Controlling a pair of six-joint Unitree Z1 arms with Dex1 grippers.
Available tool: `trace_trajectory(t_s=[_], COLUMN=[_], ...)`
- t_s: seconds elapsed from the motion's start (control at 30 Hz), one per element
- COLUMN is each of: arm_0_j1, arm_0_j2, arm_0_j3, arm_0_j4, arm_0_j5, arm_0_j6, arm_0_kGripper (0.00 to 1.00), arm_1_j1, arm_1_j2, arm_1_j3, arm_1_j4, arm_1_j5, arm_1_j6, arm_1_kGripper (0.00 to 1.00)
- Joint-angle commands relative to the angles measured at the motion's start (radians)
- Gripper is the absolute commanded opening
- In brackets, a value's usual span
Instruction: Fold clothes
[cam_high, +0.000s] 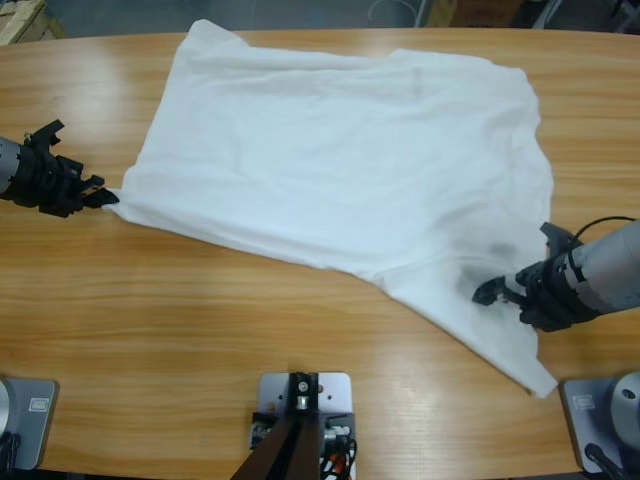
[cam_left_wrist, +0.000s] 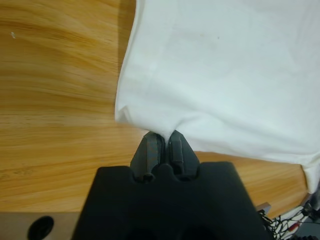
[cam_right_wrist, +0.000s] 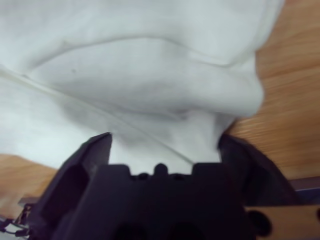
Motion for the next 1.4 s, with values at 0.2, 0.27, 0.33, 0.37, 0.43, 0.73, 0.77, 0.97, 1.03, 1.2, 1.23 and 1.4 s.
trace_trajectory(t_s=[0.2, 0.27, 0.33, 0.37, 0.43, 0.73, 0.77, 0.97, 1.03, 1.2, 1.23, 1.4], arm_0_j1=[0.008, 0.007, 0.006, 0.006, 0.006, 0.005, 0.005, 0.005, 0.005, 0.005, 0.005, 0.005], arm_0_j2=[0.045, 0.047, 0.048, 0.048, 0.047, 0.056, 0.056, 0.056, 0.055, 0.057, 0.058, 0.054], arm_0_j3=[0.001, 0.001, 0.001, 0.0, 0.001, -0.002, -0.002, -0.002, -0.002, -0.002, -0.002, -0.002], arm_0_j4=[-0.01, -0.01, -0.01, -0.01, -0.01, -0.01, -0.01, -0.01, -0.01, -0.011, -0.011, -0.01], arm_0_j5=[-0.012, -0.012, -0.012, -0.012, -0.012, -0.013, -0.013, -0.013, -0.013, -0.013, -0.014, -0.015], arm_0_j6=[0.012, 0.013, 0.013, 0.013, 0.013, 0.013, 0.013, 0.015, 0.015, 0.015, 0.015, 0.015], arm_0_kGripper=[0.0, 0.0, 0.0, 0.0, 0.0, 0.0, 0.0, 0.0, 0.0, 0.0, 0.0, 0.0], arm_1_j1=[0.015, 0.015, 0.015, 0.015, 0.015, 0.007, 0.0, -0.046, -0.046, -0.097, -0.097, -0.116], arm_1_j2=[0.002, 0.032, 0.027, 0.032, 0.029, 0.038, 0.025, -0.033, -0.017, -0.072, -0.075, -0.092], arm_1_j3=[0.087, 0.101, 0.103, 0.094, 0.09, 0.041, 0.041, -0.005, -0.088, -0.117, -0.116, -0.115], arm_1_j4=[-0.111, -0.14, -0.172, -0.176, -0.153, -0.026, -0.026, -0.016, 0.063, 0.136, 0.137, 0.139], arm_1_j5=[0.034, 0.055, 0.069, 0.076, 0.071, 0.049, 0.048, 0.062, 0.058, 0.028, 0.027, 0.027], arm_1_j6=[0.007, 0.0, -0.008, -0.015, -0.039, -0.083, -0.082, -0.126, -0.165, -0.233, -0.233, -0.238], arm_1_kGripper=[0.0, 0.0, 0.0, 0.0, 0.0, 0.0, 0.0, 0.0, 0.0, 0.0, 0.0, 0.0])
